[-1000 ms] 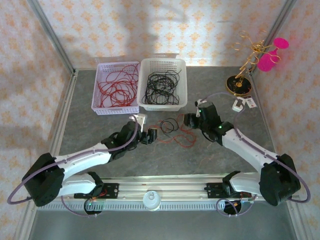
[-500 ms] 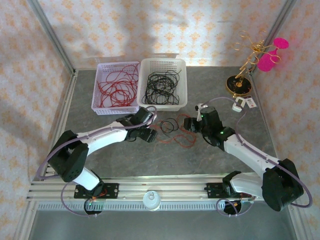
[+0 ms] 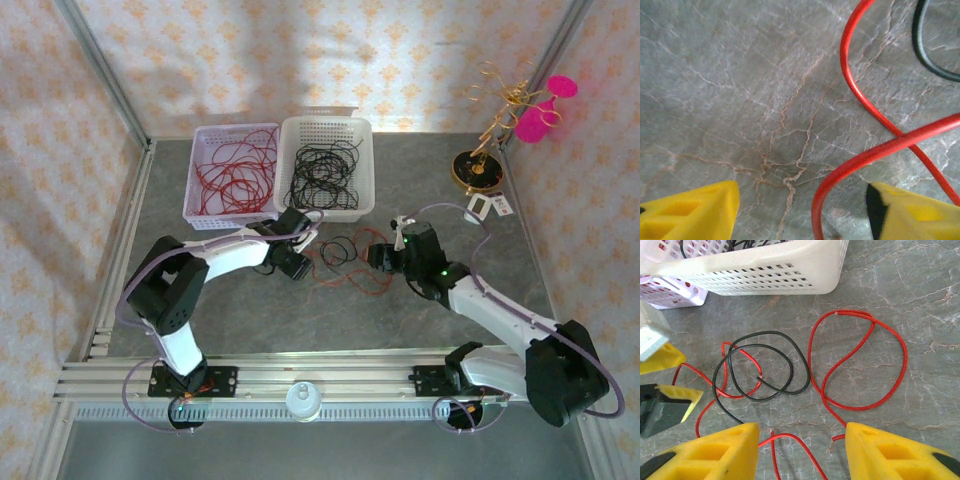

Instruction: Untangle the cables

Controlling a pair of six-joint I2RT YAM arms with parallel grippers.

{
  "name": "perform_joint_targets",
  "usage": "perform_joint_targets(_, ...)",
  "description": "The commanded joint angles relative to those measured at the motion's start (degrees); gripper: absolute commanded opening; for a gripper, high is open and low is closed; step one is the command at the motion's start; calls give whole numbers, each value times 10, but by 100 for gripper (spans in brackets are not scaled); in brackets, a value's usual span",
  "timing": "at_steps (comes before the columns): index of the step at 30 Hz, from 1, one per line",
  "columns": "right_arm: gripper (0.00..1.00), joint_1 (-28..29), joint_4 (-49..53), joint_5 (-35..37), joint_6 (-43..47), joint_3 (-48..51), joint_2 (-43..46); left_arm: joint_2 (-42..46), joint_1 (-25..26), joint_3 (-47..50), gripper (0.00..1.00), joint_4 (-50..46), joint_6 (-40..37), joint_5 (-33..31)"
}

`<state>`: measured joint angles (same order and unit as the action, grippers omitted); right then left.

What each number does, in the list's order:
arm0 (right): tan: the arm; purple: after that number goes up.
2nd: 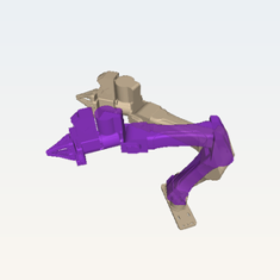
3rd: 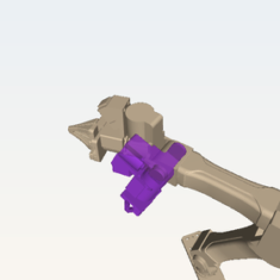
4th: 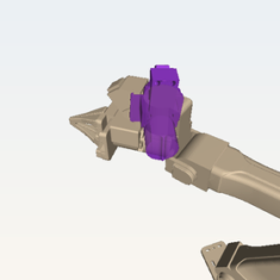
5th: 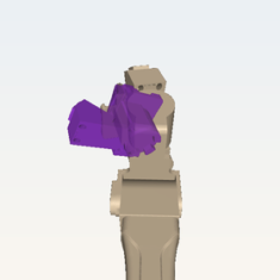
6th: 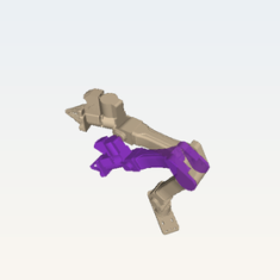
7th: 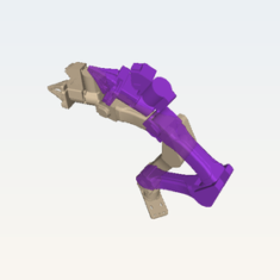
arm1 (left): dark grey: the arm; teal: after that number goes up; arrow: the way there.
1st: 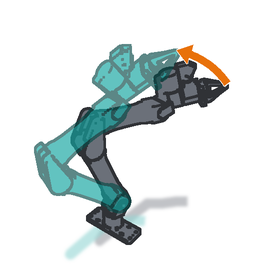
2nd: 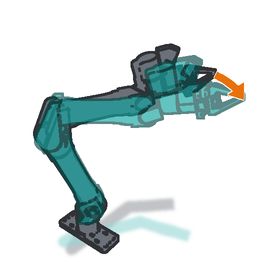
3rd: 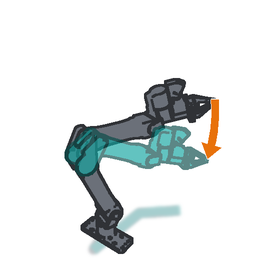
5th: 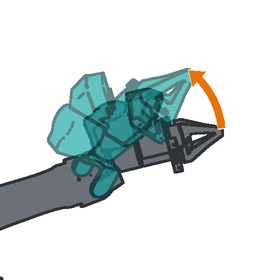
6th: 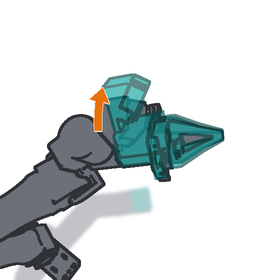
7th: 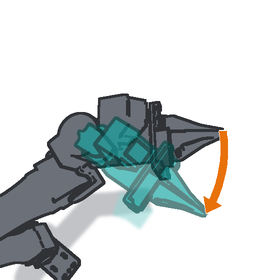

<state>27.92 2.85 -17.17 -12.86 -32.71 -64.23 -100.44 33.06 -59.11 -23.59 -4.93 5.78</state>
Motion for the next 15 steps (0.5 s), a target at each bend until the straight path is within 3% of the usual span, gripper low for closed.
perform_joint_targets(1, 48, -1, -17, 7, -3, 2, 14, -8, 2, -11, 53, 6, -13, 5)
perform_joint_targets(7, 48, -1, -28, 21, -9, 13, 31, 49, 2, 4, 3, 16, -12, 1)
perform_joint_targets(12, 47, -2, -67, 8, -17, 30, 60, 130, 19, 12, 0, -13, -20, -17)
perform_joint_targets(15, 48, -1, -130, -74, 10, 44, 83, 183, 47, 7, 0, -45, -23, -30)
